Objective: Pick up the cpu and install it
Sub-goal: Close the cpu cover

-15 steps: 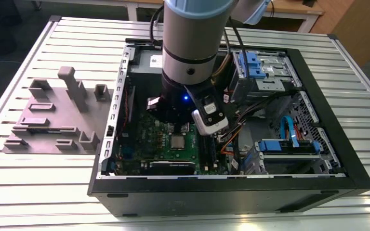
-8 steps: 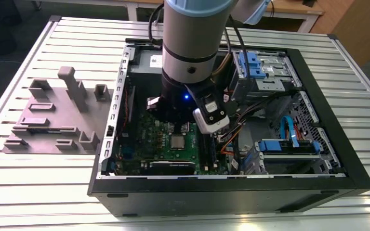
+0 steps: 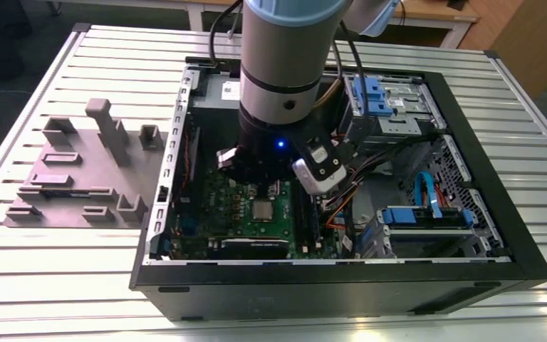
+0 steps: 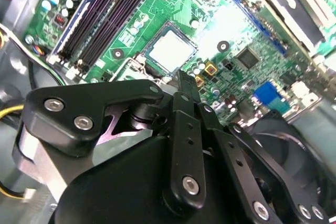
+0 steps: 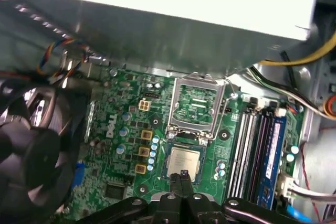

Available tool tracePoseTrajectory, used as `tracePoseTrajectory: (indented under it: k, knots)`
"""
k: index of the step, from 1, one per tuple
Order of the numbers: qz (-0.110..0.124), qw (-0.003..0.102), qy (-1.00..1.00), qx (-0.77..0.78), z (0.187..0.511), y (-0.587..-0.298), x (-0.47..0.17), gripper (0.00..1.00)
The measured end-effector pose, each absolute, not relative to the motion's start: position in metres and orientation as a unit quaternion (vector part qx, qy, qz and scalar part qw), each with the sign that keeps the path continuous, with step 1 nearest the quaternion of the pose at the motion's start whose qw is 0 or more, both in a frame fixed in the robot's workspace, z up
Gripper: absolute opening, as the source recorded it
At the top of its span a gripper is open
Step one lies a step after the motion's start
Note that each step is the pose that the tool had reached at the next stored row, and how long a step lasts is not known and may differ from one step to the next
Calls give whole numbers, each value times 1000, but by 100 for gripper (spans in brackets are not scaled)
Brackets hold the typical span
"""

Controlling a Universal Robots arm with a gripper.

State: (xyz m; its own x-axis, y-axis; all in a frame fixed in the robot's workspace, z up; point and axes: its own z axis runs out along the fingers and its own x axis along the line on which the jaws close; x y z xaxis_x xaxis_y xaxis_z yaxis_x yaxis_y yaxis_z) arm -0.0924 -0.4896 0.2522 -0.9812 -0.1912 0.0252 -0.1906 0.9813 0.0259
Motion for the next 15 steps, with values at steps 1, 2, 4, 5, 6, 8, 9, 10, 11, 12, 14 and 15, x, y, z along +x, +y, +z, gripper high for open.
tracePoseTrajectory:
  k: [1,2,4,5,6,8,9,10,11,12,14,15]
  knots:
    - [-12,14,-994,105,252,-490,-92,10]
    - [-11,14,-993,114,252,-490,-92,10]
    - [-11,14,-991,133,252,-490,-92,10]
    - [-11,14,-990,141,252,-490,-92,10]
    - [-11,14,-989,150,251,-490,-92,10]
    - [-11,15,-986,168,251,-490,-92,10]
    - [-11,15,-984,177,251,-490,-92,10]
    - [-10,15,-982,185,251,-490,-92,10]
    - [-10,15,-981,195,251,-490,-92,10]
    - [-10,15,-979,204,251,-490,-92,10]
    - [-10,15,-975,221,251,-490,-92,10]
    - [-10,15,-973,230,251,-490,-92,10]
